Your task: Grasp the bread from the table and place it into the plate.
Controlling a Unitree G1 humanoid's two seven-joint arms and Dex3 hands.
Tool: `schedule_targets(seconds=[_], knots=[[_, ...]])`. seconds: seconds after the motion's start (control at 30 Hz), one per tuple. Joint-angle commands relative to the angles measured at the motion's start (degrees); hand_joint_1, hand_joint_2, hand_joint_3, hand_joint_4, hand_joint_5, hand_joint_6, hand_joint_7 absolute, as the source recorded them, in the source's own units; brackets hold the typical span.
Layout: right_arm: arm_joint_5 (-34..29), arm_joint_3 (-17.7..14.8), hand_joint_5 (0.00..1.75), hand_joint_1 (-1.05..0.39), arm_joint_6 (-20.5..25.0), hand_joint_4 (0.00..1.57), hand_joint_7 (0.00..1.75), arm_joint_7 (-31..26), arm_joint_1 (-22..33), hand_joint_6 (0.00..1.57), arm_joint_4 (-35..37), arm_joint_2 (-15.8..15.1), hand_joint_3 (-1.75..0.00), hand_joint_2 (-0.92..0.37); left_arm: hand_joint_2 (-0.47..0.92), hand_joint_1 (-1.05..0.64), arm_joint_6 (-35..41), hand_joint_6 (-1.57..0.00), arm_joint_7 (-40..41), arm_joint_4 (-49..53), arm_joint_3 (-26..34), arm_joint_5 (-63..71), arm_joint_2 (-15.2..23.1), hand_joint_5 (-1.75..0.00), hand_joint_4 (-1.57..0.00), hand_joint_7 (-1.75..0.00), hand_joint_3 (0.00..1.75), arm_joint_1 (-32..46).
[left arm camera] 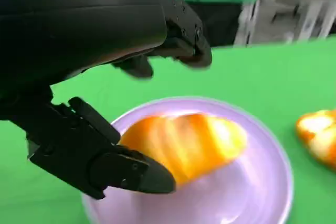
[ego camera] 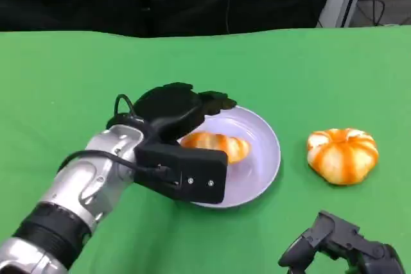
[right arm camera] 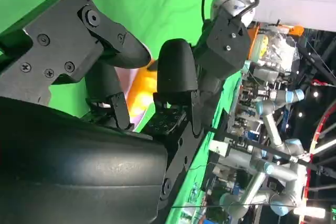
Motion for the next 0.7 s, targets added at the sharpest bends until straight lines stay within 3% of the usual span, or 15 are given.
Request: schedule_targets(seconds=[0.03, 0.4, 0.53, 0.7], knots=[[0.1, 0.5, 1.61, -0.13, 0.9, 0.68, 1.33, -0.5, 0.4, 0.76, -0.1, 0.5, -1.25, -0.38, 0.92, -0.89, 1.3, -0.02, -4.2, -1.8, -0.2, -0.5, 1.6, -0.03, 0.0, -0.01, 0.31, -1.1], [0.3, 0.5, 1.61, -0.09, 1.1, 0.7, 1.33, -0.2, 0.2, 0.76, -0.4, 0.4, -1.28, -0.36, 0.92, -0.98, 0.3, 0.0, -9.9, -6.8, 1.6, -3.8, 4.5, 0.0, 0.0, 0.0, 0.42, 1.2], [-0.4, 0.9, 1.6, -0.09, 1.4, 0.69, 1.33, -0.3, 1.1, 0.76, -1.3, 0.4, -1.28, -0.36, 0.92, -0.85, 0.6, -0.03, -12.2, -15.1, 6.4, -10.5, 6.8, -0.01, -0.01, -0.01, 0.36, 6.2], [-0.3, 1.3, 1.59, -0.11, 1.7, 0.68, 1.33, -0.1, 1.8, 0.75, -2.2, 0.2, -1.24, -0.39, 0.92, -0.61, -2.1, -0.16, -11.7, -24.5, 14.3, -21.4, 8.1, -0.11, -0.18, -0.07, 0.24, 15.4]])
